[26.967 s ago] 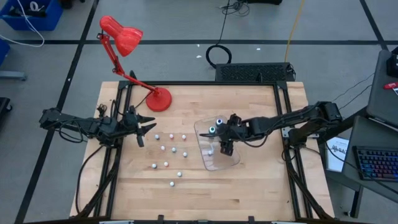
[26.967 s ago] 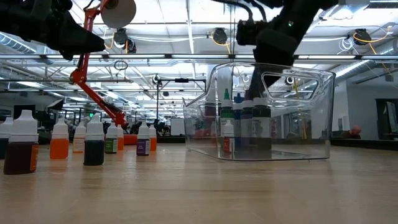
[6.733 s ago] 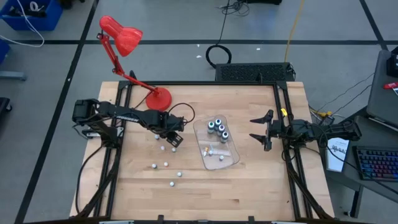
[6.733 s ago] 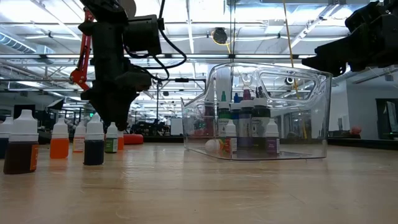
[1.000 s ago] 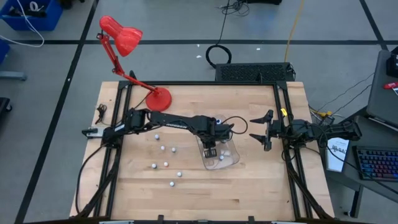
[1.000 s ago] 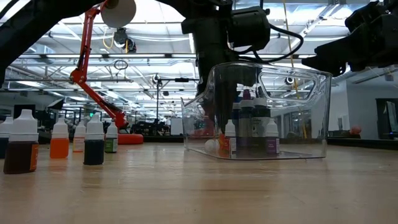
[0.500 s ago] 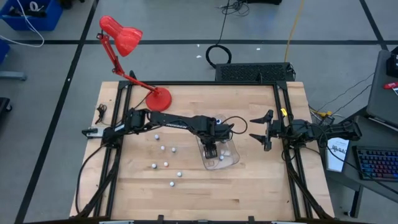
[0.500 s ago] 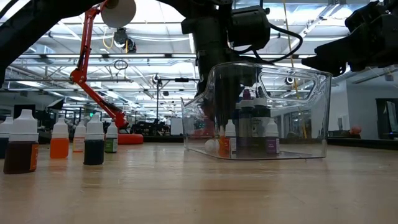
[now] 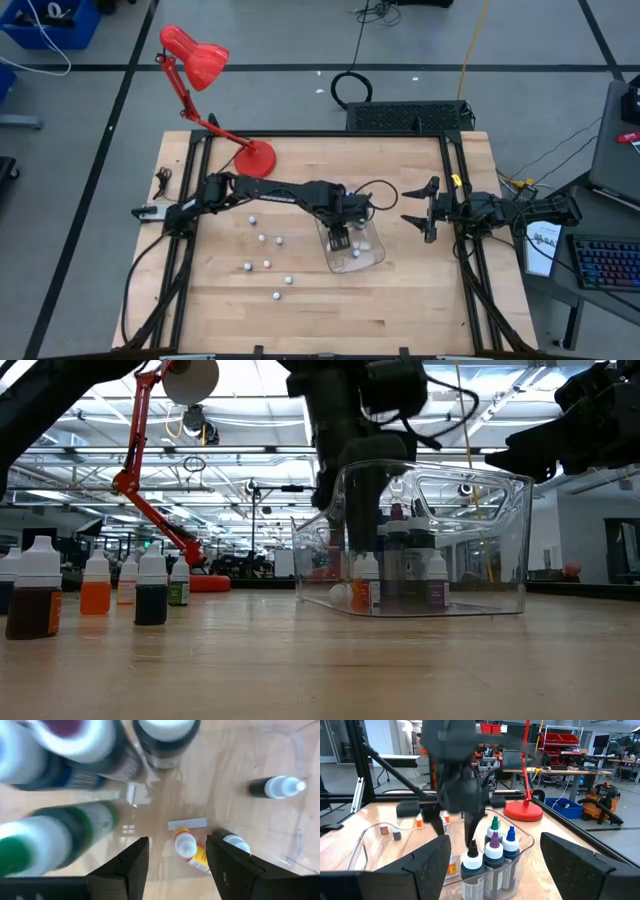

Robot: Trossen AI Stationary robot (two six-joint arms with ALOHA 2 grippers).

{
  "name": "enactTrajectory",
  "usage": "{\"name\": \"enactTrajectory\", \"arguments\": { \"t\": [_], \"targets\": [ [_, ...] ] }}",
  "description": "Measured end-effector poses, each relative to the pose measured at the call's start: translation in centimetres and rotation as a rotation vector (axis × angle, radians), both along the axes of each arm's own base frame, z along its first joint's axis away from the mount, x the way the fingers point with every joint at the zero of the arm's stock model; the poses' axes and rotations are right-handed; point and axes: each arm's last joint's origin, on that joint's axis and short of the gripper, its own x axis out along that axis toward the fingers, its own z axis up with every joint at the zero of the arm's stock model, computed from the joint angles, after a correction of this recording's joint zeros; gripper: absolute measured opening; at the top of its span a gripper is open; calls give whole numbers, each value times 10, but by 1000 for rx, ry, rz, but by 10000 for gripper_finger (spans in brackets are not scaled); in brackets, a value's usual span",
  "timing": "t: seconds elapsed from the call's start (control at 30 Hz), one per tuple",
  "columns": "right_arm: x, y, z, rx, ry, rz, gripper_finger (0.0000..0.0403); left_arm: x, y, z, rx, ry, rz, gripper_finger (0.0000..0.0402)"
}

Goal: Pick & Place food coloring
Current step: Put the black food coloring bottle into the transparent container

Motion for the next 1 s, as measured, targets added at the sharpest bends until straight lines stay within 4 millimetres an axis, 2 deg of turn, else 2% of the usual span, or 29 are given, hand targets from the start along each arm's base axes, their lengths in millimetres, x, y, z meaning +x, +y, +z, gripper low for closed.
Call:
{"name": "enactTrajectory", "arguments": {
  "t": [0.17,0.33,0.47,0.57,0.73,0.87,1.0],
  "targets": [
    [0,0,0,0,0,0,295,-11,1,29,35,-31,10,185],
    [0,0,0,0,0,0,295,-37,-4,63,56,20,44,182],
    [0,0,0,0,0,0,295,-59,-20,79,153,99,83,183],
    [0,0,0,0,0,0,295,-69,-35,82,264,139,119,180],
    [0,0,0,0,0,0,295,-78,-63,73,305,190,79,178],
    [0,0,0,0,0,0,295,-88,-80,41,285,299,47,183],
    [0,0,0,0,0,0,295,-103,-80,6,287,404,125,187]
  ]
}}
